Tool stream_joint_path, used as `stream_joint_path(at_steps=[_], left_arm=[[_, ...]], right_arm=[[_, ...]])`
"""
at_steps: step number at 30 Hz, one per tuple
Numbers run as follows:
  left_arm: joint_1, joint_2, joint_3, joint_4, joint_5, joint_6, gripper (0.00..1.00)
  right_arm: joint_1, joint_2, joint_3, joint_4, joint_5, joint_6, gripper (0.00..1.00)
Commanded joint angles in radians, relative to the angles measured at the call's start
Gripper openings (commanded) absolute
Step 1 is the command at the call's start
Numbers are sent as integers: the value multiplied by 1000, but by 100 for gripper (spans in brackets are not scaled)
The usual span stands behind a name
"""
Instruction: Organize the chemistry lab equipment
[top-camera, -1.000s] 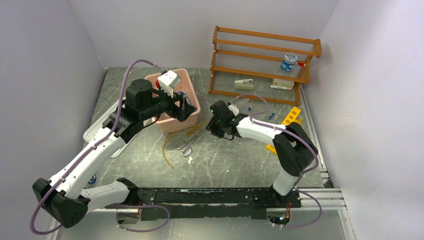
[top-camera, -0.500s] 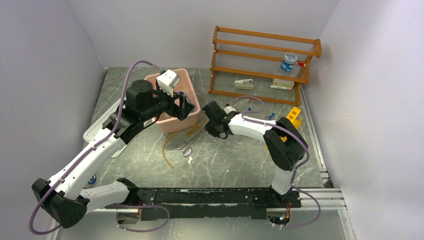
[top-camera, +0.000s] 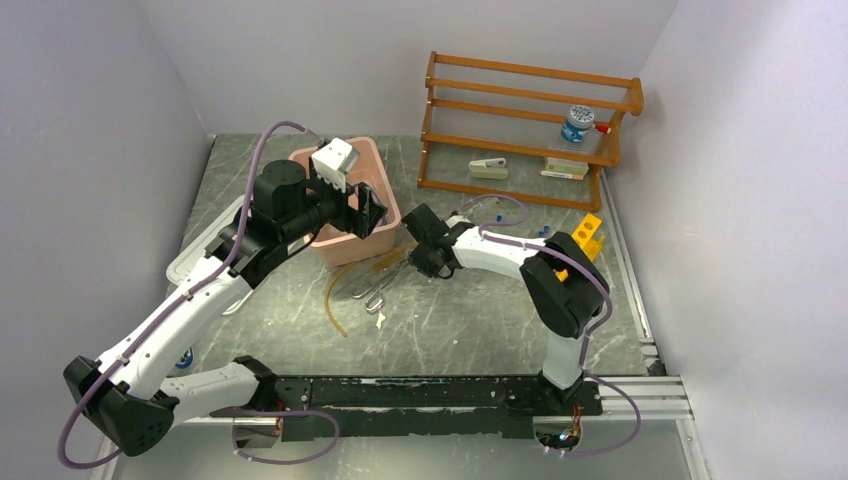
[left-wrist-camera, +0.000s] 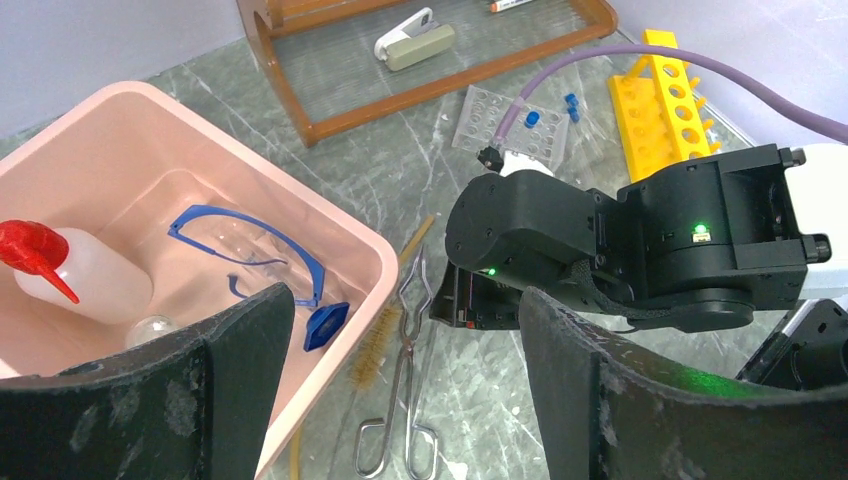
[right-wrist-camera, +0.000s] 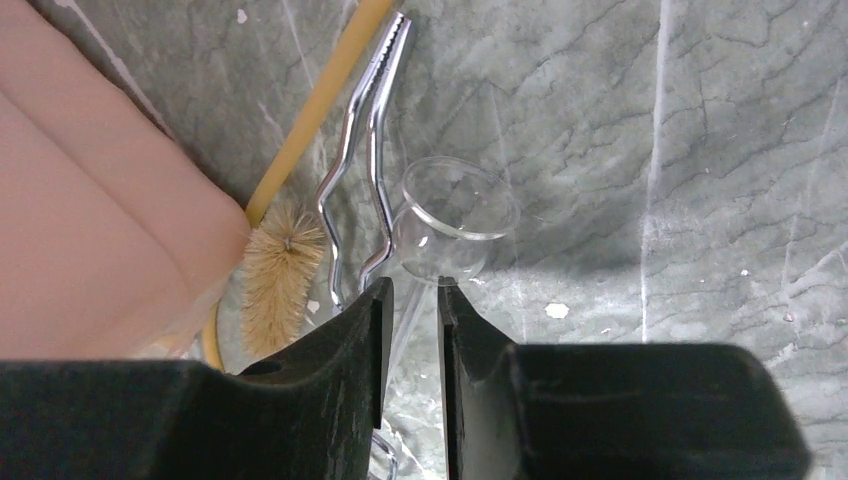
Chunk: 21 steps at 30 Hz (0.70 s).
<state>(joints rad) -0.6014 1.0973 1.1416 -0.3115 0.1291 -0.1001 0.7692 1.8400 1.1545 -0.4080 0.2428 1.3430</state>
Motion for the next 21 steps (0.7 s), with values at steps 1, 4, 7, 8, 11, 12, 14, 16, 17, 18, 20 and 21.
stream_joint_path(at_steps=[1, 4, 7, 8, 11, 12, 14, 16, 17, 18, 20, 21], left_arm=[[-8, 1, 17, 14, -35, 15, 87], [-9, 4, 19, 14, -42, 16, 86], [-9, 2, 18, 12, -47, 16, 86], [-9, 1, 16, 12, -48, 16, 86], [-9, -2, 12, 12, -51, 15, 86], [-9, -2, 10, 13, -50, 13, 87], [-8, -4, 2, 17, -44, 5, 87], [-9, -4, -5, 25, -34, -7, 87], [-9, -2, -10, 29, -31, -13, 87], [-9, -1, -15, 34, -26, -22, 87], [-9, 2, -22, 45, -12, -44, 88], [-9, 5, -26, 50, -2, -53, 88]], right_arm=[[5, 31, 27, -32, 36, 14, 26], [4, 46, 33, -45, 42, 16, 24], [5, 58, 37, -55, 54, 20, 22], [5, 61, 41, -62, 60, 22, 21], [3, 61, 42, -78, 85, 25, 17], [4, 57, 37, -82, 94, 26, 16], [3, 41, 27, -87, 118, 24, 12], [3, 17, 19, -92, 144, 16, 9], [3, 0, 15, -95, 158, 8, 7], [4, -18, 12, -94, 170, -3, 6], [4, -57, 8, -106, 206, -19, 4], [4, -78, 4, -110, 227, -31, 3]])
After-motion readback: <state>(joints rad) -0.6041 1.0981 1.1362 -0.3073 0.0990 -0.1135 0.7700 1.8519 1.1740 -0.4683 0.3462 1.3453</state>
